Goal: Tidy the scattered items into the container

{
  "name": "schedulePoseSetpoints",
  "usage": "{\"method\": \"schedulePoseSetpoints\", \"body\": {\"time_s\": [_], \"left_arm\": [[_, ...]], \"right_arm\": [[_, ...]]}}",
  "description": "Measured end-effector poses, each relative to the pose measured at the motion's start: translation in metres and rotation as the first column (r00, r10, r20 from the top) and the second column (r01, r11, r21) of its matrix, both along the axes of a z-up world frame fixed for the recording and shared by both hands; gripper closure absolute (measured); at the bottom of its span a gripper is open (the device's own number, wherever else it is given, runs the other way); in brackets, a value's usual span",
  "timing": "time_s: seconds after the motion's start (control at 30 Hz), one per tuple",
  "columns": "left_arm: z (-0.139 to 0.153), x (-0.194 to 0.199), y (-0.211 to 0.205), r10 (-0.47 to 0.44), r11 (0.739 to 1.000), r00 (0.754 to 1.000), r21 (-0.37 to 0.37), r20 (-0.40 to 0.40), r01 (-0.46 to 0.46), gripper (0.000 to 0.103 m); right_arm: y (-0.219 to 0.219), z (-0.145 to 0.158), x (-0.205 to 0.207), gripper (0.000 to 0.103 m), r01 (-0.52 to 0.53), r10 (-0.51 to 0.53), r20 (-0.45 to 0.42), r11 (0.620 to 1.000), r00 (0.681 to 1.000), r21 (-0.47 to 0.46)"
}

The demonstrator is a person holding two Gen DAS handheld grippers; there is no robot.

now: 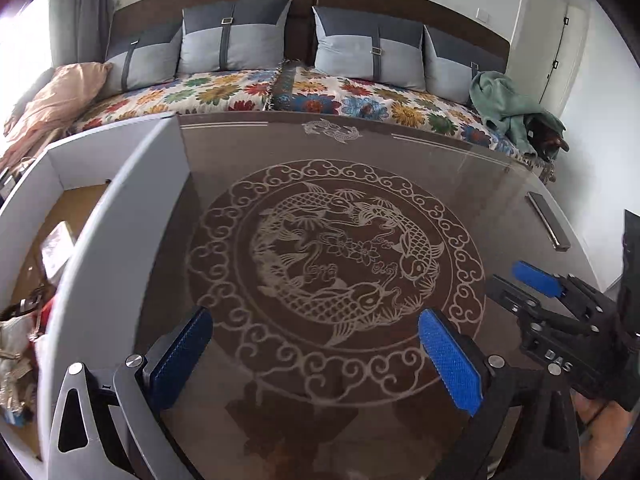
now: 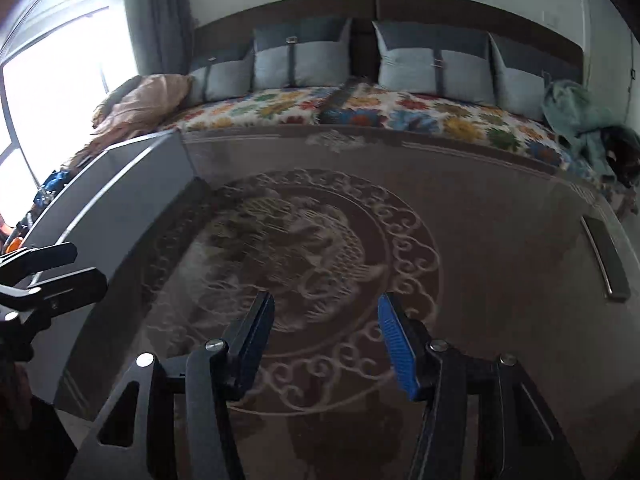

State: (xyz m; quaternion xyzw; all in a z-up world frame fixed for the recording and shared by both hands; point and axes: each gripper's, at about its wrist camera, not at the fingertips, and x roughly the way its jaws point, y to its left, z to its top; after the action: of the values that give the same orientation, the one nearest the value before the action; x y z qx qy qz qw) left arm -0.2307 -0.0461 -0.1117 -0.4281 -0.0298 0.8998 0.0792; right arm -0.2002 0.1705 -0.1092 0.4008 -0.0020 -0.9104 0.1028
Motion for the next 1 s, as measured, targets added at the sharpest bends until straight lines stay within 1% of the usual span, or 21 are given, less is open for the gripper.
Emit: {"method": "schedulePoseSetpoints", "body": {"time_s": [0.1,0.17,0.23,0.27,0.33,0.4,0.5,0.57,0.63,0.7,0.83,0.87,0.9,1.0], "left_arm": [[-0.003,-0.012,0.0,0.047,0.999,0.998,0.002,-0.04,-0.047,0.0],[-0.008,-0.024,-0.003,0.067,0.998,0.996,-0.014,-0.055,-0.068,0.0],[-0.024,-0.046,-0.003,0.057,0.998,0.998,-0.02,-0.013,-0.057,0.0],[-0.034,-0.061,-0.002,0.045,0.999,0.999,-0.012,0.02,-0.045,0.0],[-0.045,-0.078,0.003,0.024,0.999,0.999,-0.021,0.02,-0.024,0.0],[-0.054,-0.09,0.008,0.003,1.0,1.0,-0.026,0.013,-0.003,0.0],[-0.068,-0.104,0.016,-0.028,0.999,1.0,-0.023,0.012,0.028,0.0],[-0.08,-0.112,0.022,-0.04,0.999,0.998,-0.026,0.04,0.041,0.0],[-0.082,-0.114,0.027,-0.048,0.998,0.998,-0.039,0.039,0.049,0.0],[-0.083,-0.115,0.03,-0.059,0.998,0.997,-0.029,0.04,0.061,0.0],[-0.086,-0.116,0.047,-0.058,0.988,0.997,-0.138,0.049,0.064,0.0],[-0.086,-0.116,0.048,-0.051,0.989,0.997,-0.139,0.05,0.058,0.0],[-0.087,-0.117,0.046,-0.043,0.992,0.997,-0.12,0.056,0.05,0.0],[-0.087,-0.115,0.044,-0.041,0.992,0.998,-0.12,0.056,0.048,0.0]], "right_arm": [[0.016,-0.008,-0.006,0.048,0.018,-0.018,-0.016,1.0,1.0,-0.021],[0.009,-0.012,-0.016,0.048,0.002,-0.002,-0.038,1.0,0.999,0.003],[-0.001,-0.022,-0.034,0.048,0.015,-0.013,-0.031,0.998,0.999,0.058],[-0.004,-0.029,-0.046,0.048,0.041,-0.041,-0.012,0.996,0.999,0.085],[-0.003,-0.044,-0.069,0.048,0.106,-0.11,0.028,0.988,0.993,0.113],[0.001,-0.054,-0.085,0.048,0.158,-0.165,0.044,0.978,0.985,0.133],[0.005,-0.059,-0.101,0.047,0.196,-0.204,0.043,0.97,0.978,0.146],[0.005,-0.058,-0.109,0.047,0.212,-0.218,0.029,0.966,0.975,0.146],[0.01,-0.061,-0.117,0.047,0.232,-0.239,0.049,0.966,0.97,0.116],[0.016,-0.061,-0.12,0.046,0.258,-0.264,0.058,0.962,0.963,0.094],[0.014,-0.063,-0.126,0.043,0.26,-0.268,0.06,0.959,0.962,0.111],[0.014,-0.063,-0.125,0.043,0.26,-0.267,0.06,0.959,0.962,0.111],[0.014,-0.064,-0.124,0.042,0.259,-0.267,0.06,0.959,0.962,0.111],[0.015,-0.065,-0.121,0.041,0.258,-0.265,0.06,0.96,0.962,0.111]]}}
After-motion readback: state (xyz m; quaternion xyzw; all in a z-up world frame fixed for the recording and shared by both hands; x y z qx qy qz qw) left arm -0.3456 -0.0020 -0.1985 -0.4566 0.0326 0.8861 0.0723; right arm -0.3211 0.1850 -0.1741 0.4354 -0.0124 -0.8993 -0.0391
